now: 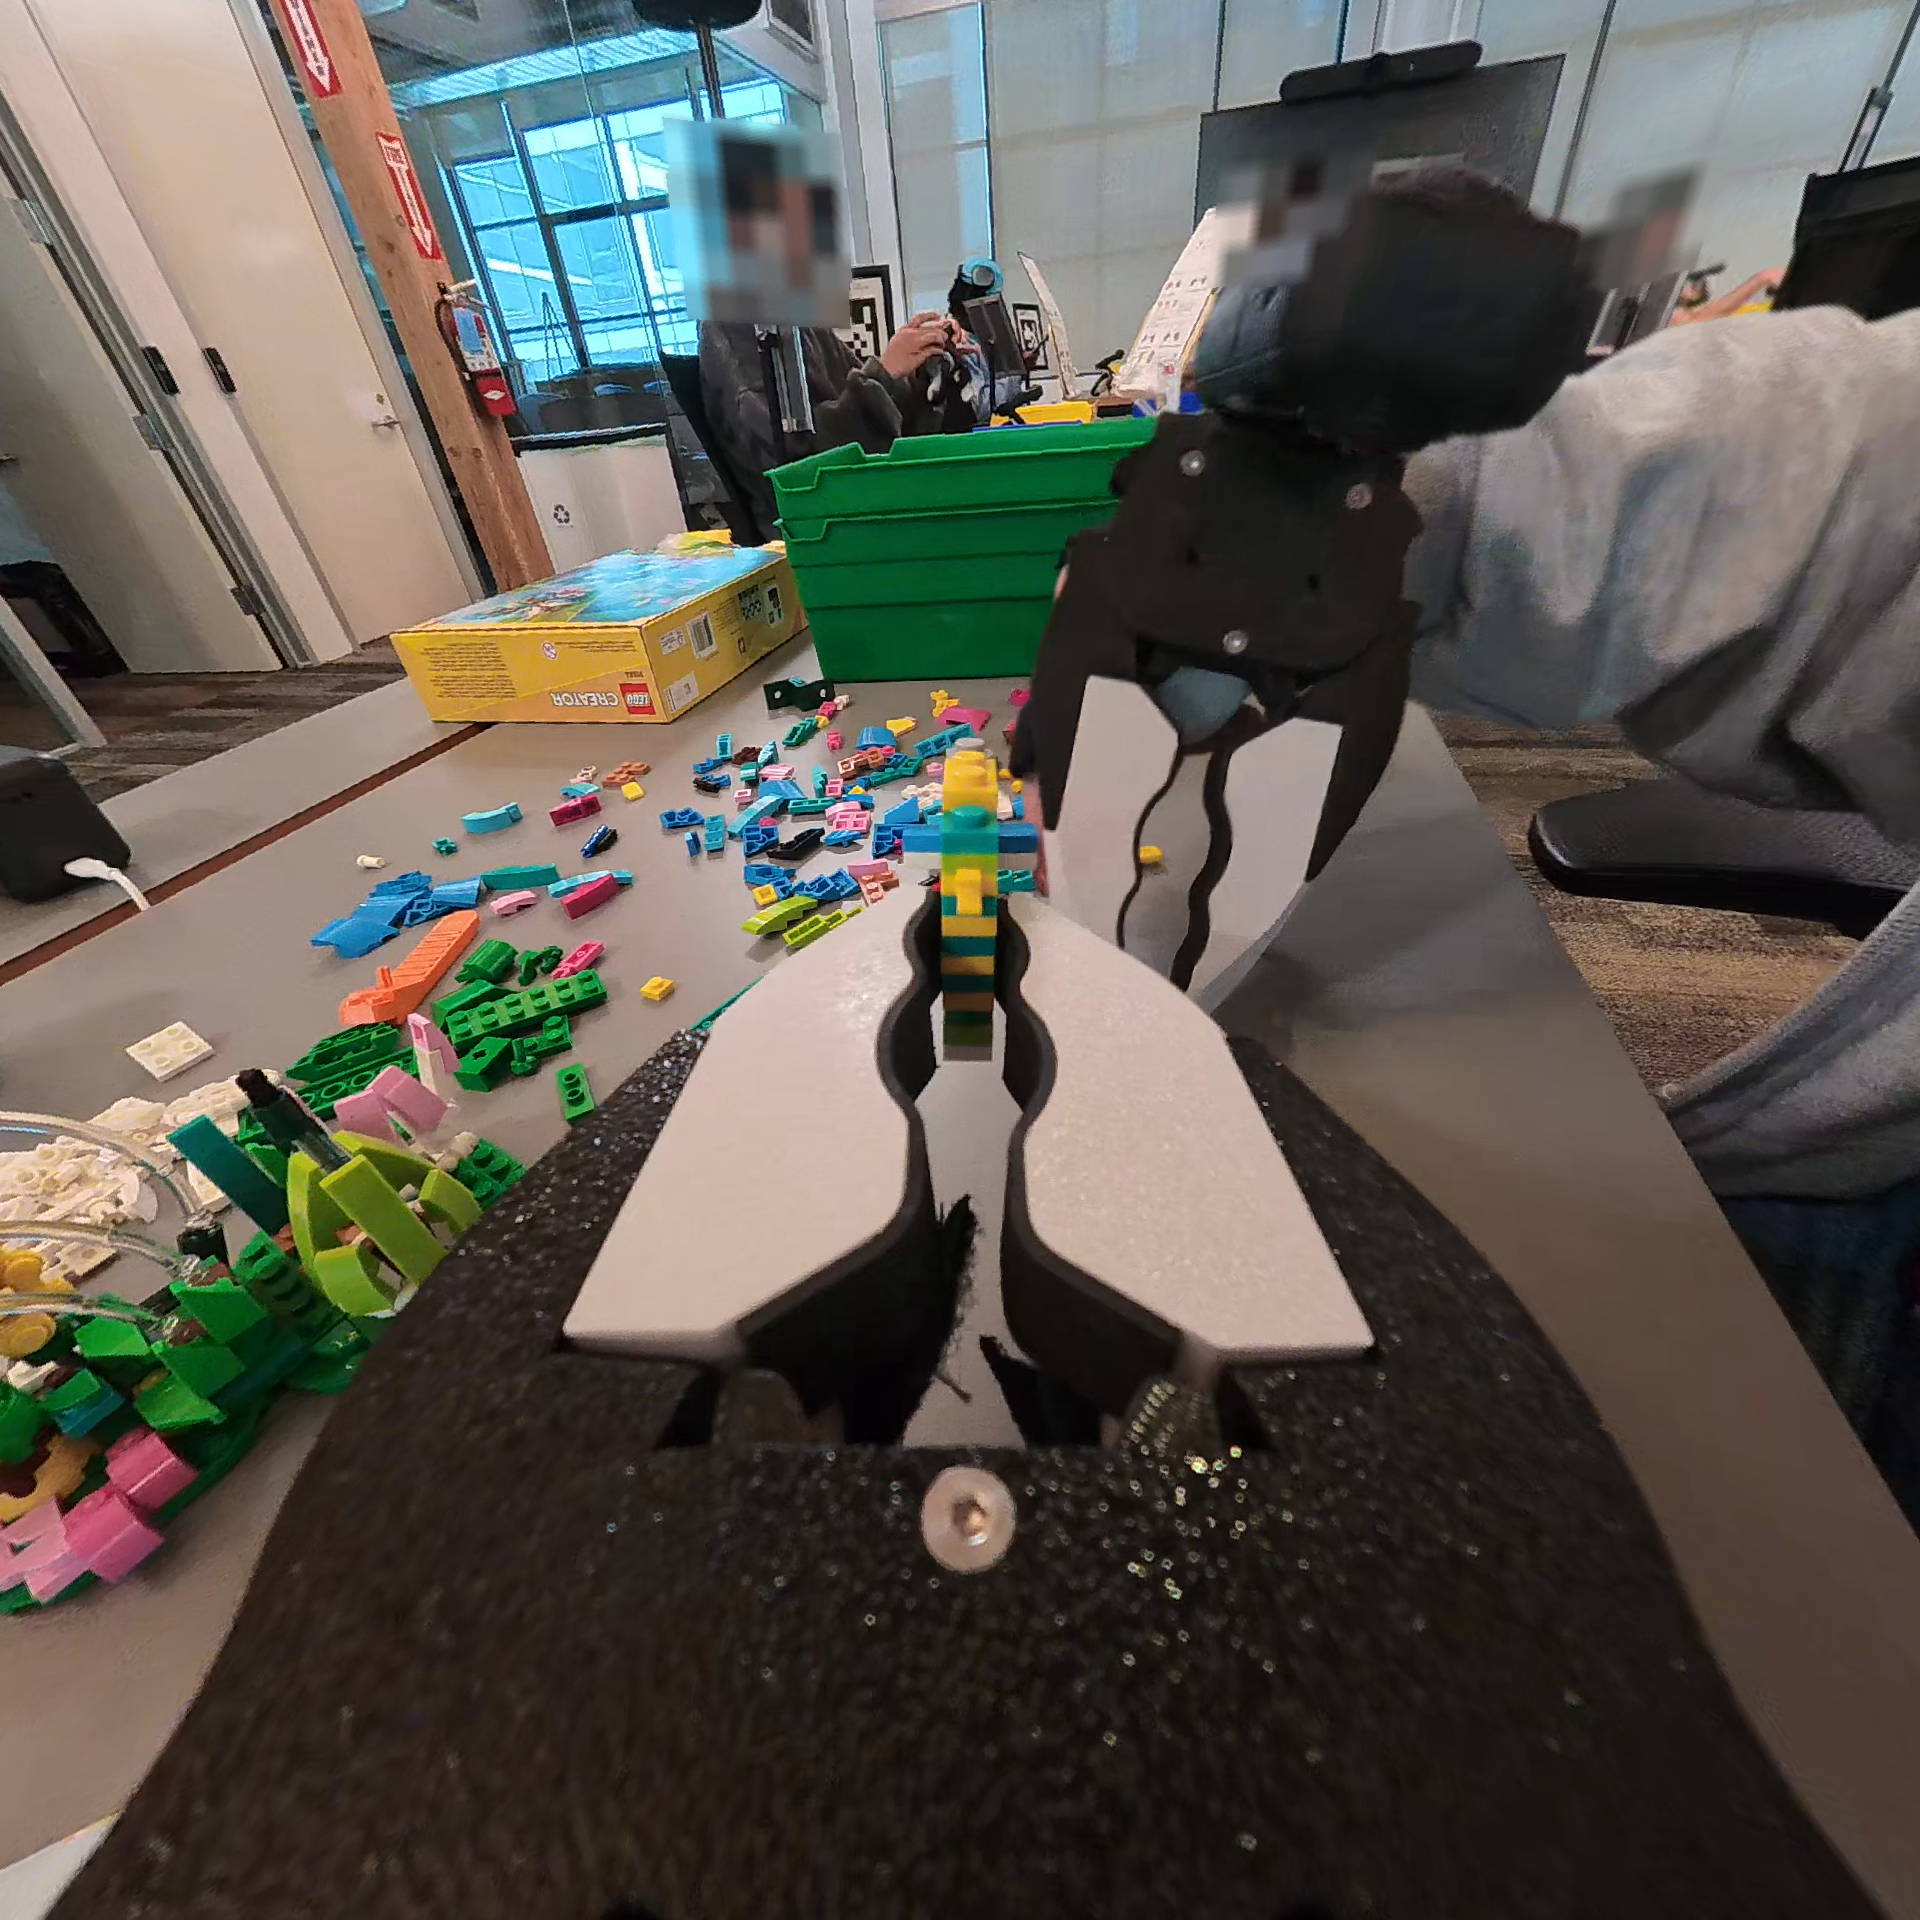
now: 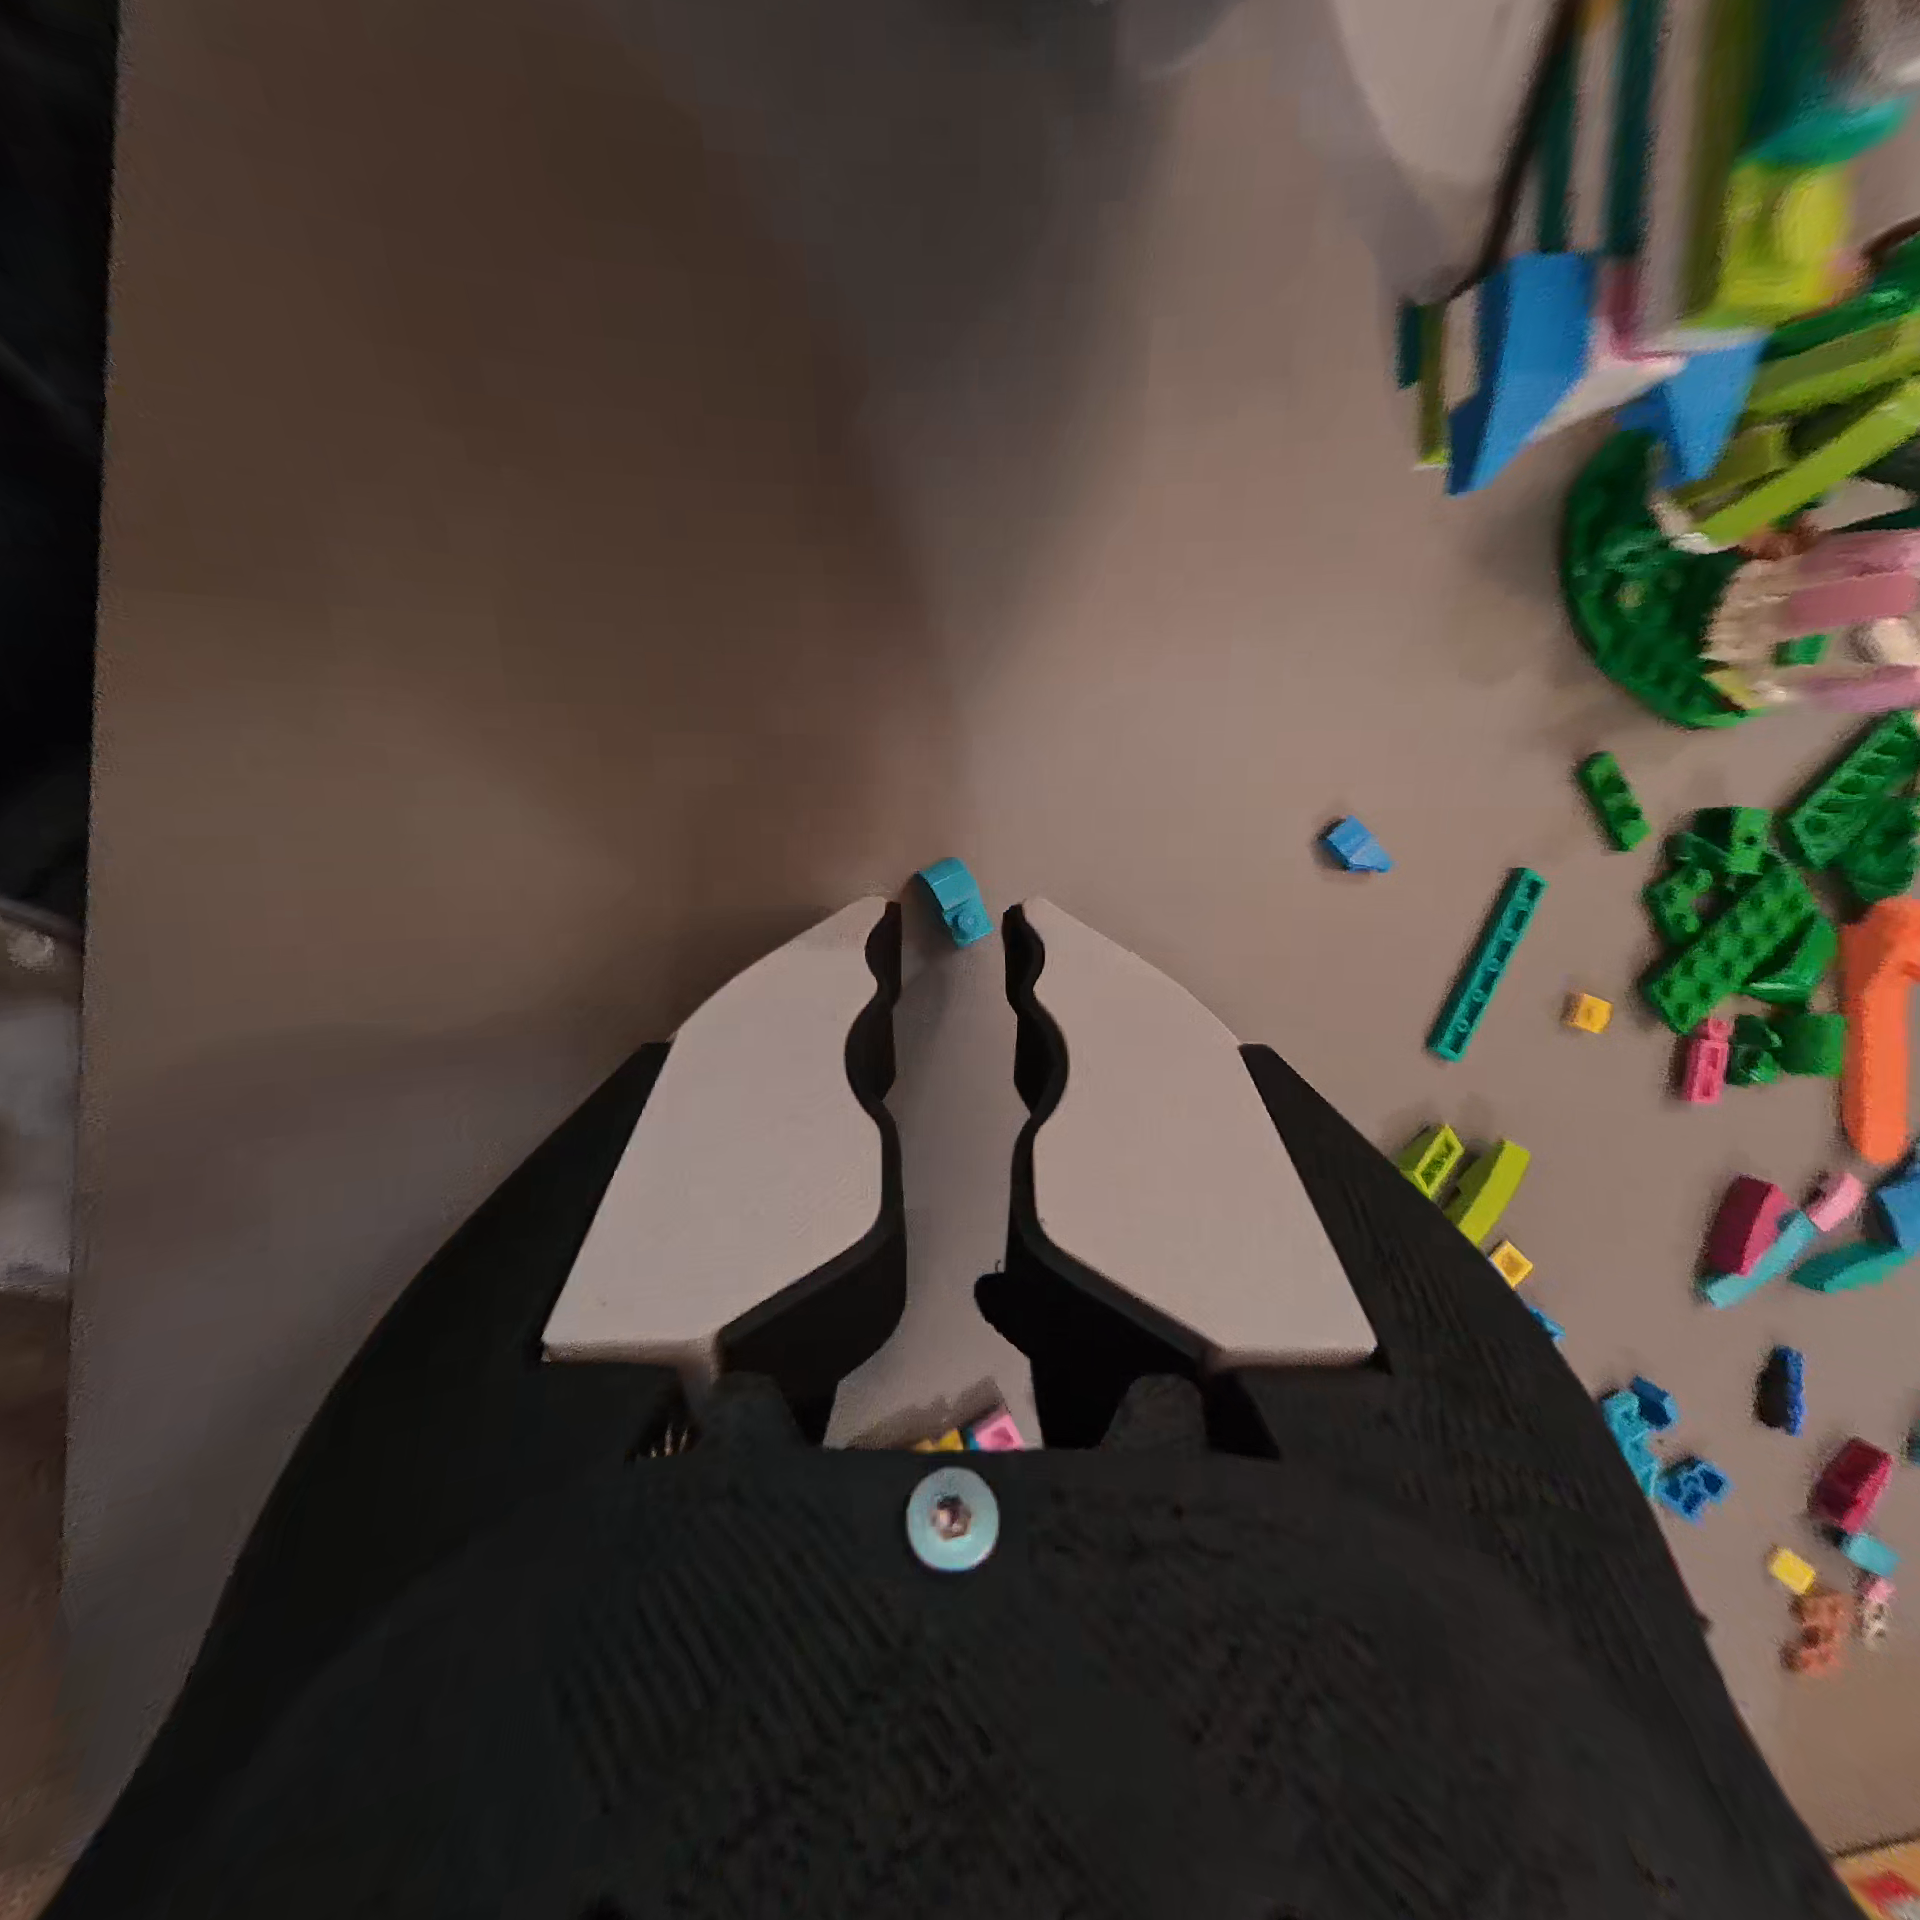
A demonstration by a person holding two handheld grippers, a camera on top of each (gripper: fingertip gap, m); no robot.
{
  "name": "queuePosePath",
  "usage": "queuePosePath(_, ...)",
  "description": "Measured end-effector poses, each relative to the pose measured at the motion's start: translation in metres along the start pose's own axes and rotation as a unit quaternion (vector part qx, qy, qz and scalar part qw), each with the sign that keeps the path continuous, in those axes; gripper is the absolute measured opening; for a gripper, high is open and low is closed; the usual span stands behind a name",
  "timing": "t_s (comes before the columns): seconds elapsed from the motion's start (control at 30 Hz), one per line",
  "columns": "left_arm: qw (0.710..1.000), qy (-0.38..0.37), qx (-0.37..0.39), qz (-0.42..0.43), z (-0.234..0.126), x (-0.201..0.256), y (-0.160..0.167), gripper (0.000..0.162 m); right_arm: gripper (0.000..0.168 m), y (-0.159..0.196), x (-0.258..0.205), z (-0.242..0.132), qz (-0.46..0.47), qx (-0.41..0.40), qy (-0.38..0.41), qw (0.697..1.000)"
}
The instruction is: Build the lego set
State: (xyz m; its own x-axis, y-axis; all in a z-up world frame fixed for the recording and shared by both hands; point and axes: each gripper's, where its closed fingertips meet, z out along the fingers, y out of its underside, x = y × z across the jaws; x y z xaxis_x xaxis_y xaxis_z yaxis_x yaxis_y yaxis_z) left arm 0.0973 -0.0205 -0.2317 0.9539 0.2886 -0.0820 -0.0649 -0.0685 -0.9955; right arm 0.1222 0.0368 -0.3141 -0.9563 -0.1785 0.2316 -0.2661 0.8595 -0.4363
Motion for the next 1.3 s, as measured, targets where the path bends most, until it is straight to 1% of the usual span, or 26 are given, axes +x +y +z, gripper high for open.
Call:
queuePosePath(0.13, 1.000, 0.002, -0.002, 0.002, 0.000, 0.001, 0.000, 0.008, 0.017, 0.003, 0.002, 0.005, -0.046, -0.036, -0.027, 0.998)
queuePosePath(0.27, 1.000, 0.004, -0.002, 0.000, 0.000, 0.001, 0.001, 0.008, 0.010, 0.001, 0.001, 0.006, -0.060, -0.047, -0.049, 0.996)
queuePosePath(0.33, 1.000, 0.005, -0.002, -0.001, 0.000, 0.001, 0.001, 0.008, 0.005, 0.001, 0.001, 0.007, -0.056, -0.050, -0.055, 0.996)
queuePosePath(0.43, 1.000, 0.004, -0.005, -0.002, 0.001, 0.001, 0.001, 0.008, 0.005, 0.000, 0.002, 0.005, -0.017, -0.041, -0.057, 0.997)
queuePosePath(0.5, 1.000, 0.005, -0.012, -0.003, 0.001, 0.001, 0.003, 0.008, 0.005, -0.009, 0.010, -0.008, 0.019, -0.003, -0.038, 0.999)
queuePosePath(0.53, 1.000, 0.006, -0.016, -0.003, 0.002, 0.001, 0.004, 0.008, 0.005, -0.018, 0.019, -0.019, 0.040, 0.028, -0.016, 0.999)
queuePosePath(0.63, 0.999, 0.013, -0.032, 0.004, 0.003, 0.004, 0.008, 0.008, 0.005, -0.054, 0.049, -0.063, 0.095, 0.149, 0.067, 0.982)
queuePosePath(0.7, 0.999, 0.015, -0.047, 0.020, 0.005, 0.006, 0.012, 0.008, 0.005, -0.078, 0.054, -0.082, 0.101, 0.200, 0.091, 0.970)
queuePosePath(0.73, 0.998, 0.013, -0.056, 0.031, 0.006, 0.007, 0.014, 0.008, 0.005, -0.087, 0.053, -0.084, 0.095, 0.204, 0.101, 0.969)
queuePosePath(0.87, 0.994, -0.003, -0.076, 0.084, 0.006, 0.009, 0.018, 0.008, 0.005, -0.099, 0.045, -0.070, 0.036, 0.135, 0.131, 0.981)
queuePosePath(0.97, 0.989, -0.015, -0.076, 0.129, 0.006, 0.010, 0.016, 0.008, 0.005, -0.099, 0.039, -0.062, -0.003, 0.093, 0.141, 0.986)
queuePosePath(1.03, 0.984, -0.026, -0.075, 0.159, 0.005, 0.010, 0.015, 0.008, 0.005, -0.097, 0.036, -0.057, -0.022, 0.079, 0.147, 0.986)
queuePosePath(1.17, 0.971, -0.046, -0.077, 0.220, 0.005, 0.012, 0.014, 0.008, 0.005, -0.097, 0.030, -0.055, -0.057, 0.076, 0.170, 0.981)
queuePosePath(1.3, 0.952, -0.066, -0.079, 0.288, 0.004, 0.013, 0.013, 0.008, 0.005, -0.096, 0.025, -0.055, -0.136, 0.047, 0.225, 0.964)
